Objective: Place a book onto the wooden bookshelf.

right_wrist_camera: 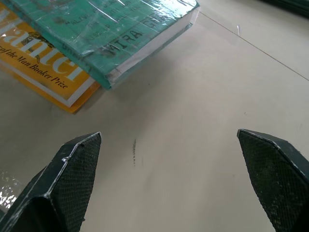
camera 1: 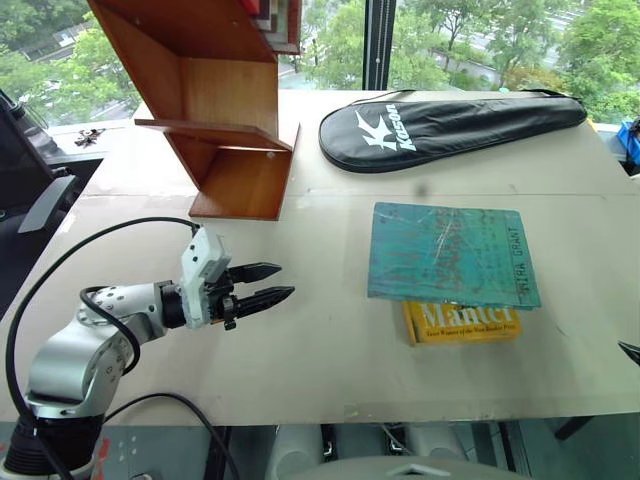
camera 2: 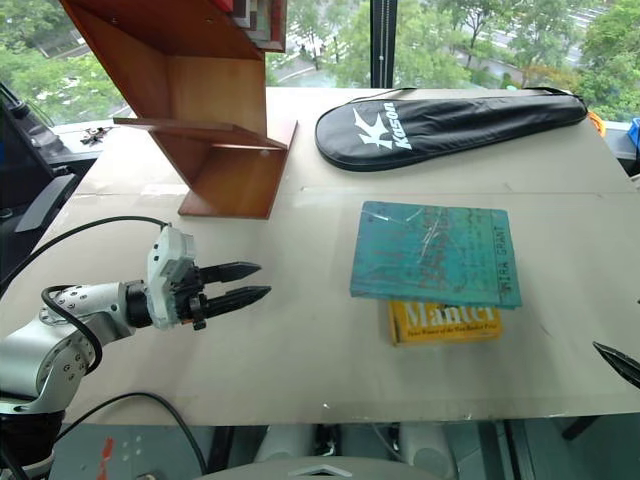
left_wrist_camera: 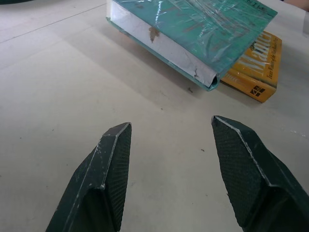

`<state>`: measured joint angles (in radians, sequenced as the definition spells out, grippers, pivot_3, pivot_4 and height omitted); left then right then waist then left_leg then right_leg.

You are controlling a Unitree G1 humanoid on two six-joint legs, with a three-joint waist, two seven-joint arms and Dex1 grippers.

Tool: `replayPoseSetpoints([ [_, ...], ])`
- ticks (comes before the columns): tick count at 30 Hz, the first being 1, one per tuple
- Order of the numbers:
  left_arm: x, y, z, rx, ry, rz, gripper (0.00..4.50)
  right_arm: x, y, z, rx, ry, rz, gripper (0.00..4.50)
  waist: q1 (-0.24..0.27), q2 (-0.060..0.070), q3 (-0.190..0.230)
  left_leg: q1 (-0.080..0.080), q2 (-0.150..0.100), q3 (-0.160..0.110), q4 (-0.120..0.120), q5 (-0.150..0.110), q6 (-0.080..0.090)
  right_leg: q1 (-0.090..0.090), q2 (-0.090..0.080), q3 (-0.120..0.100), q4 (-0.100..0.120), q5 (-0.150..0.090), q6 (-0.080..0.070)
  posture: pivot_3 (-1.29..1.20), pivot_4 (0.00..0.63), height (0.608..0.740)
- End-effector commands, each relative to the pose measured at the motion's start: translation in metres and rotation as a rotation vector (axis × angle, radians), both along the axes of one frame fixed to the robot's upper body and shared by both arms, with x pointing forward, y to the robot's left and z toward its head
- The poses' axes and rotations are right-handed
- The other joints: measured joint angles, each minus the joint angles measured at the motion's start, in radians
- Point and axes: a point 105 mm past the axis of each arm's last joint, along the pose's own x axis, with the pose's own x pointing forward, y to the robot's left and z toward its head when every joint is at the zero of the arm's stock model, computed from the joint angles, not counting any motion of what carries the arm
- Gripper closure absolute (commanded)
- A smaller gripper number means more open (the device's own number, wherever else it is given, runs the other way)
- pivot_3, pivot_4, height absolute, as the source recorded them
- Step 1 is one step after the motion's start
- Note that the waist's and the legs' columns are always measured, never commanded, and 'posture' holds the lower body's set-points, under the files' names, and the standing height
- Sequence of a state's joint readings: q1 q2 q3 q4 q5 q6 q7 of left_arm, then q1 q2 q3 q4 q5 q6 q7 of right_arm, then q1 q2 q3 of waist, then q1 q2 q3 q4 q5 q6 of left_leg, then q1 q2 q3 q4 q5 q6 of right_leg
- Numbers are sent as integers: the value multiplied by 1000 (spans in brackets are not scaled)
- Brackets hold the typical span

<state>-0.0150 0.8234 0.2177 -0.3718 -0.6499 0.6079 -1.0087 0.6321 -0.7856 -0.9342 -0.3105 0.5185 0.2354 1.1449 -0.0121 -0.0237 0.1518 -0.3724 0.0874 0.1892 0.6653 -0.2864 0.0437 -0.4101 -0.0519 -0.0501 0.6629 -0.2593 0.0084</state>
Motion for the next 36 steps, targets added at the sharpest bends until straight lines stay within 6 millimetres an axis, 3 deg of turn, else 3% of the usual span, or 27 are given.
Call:
replayPoseSetpoints([
  [1,4,-2,15,10,-76,-27,1807,10,8,10,-24,-82,14,0,0,0,0,0,0,0,0,0,0,0,0,0,0,0,0,0,150,740],
  [4,8,-12,29,-7,-135,-62,1807,27,19,15,-50,-162,11,0,0,0,0,-6,0,-5,4,0,0,-2,0,-5,0,0,0,0,150,740],
  [8,8,-16,35,-7,-162,-93,1807,35,17,16,-104,-165,-63,0,3,4,-3,-7,-3,-6,3,0,0,-2,1,-5,0,0,1,0,150,740],
  [12,6,-22,37,7,-192,-142,1807,43,27,18,-45,-116,-67,0,3,4,-3,-8,-4,-8,3,0,0,-2,2,-7,0,0,2,0,150,740],
  [16,-3,-31,34,29,-208,-213,1731,65,30,16,-37,-45,-135,1209,-5,5,-3,-7,-4,-8,4,0,0,-1,2,-6,0,0,2,0,150,740],
  [18,-10,-35,34,18,-200,-265,1731,76,34,13,-96,20,-156,2291,-4,5,-3,-7,-5,-8,4,0,0,-1,2,-6,0,0,2,0,150,740],
  [23,-21,-41,34,13,-185,-341,1731,95,36,-2,-317,160,-178,4432,1,5,-3,-8,-4,-9,4,0,0,-2,2,-7,0,0,2,0,150,740],
  [29,-22,-43,32,4,-190,-320,1731,107,46,-24,-417,272,-161,4432,3,5,-3,-10,-5,-10,4,0,0,-3,1,-8,0,0,2,0,150,740],
  [36,-22,-45,31,-17,-191,-291,1731,114,76,-41,-286,327,-52,4432,0,4,-2,-10,-5,-11,4,0,0,-3,1,-8,0,0,3,0,150,740],
])
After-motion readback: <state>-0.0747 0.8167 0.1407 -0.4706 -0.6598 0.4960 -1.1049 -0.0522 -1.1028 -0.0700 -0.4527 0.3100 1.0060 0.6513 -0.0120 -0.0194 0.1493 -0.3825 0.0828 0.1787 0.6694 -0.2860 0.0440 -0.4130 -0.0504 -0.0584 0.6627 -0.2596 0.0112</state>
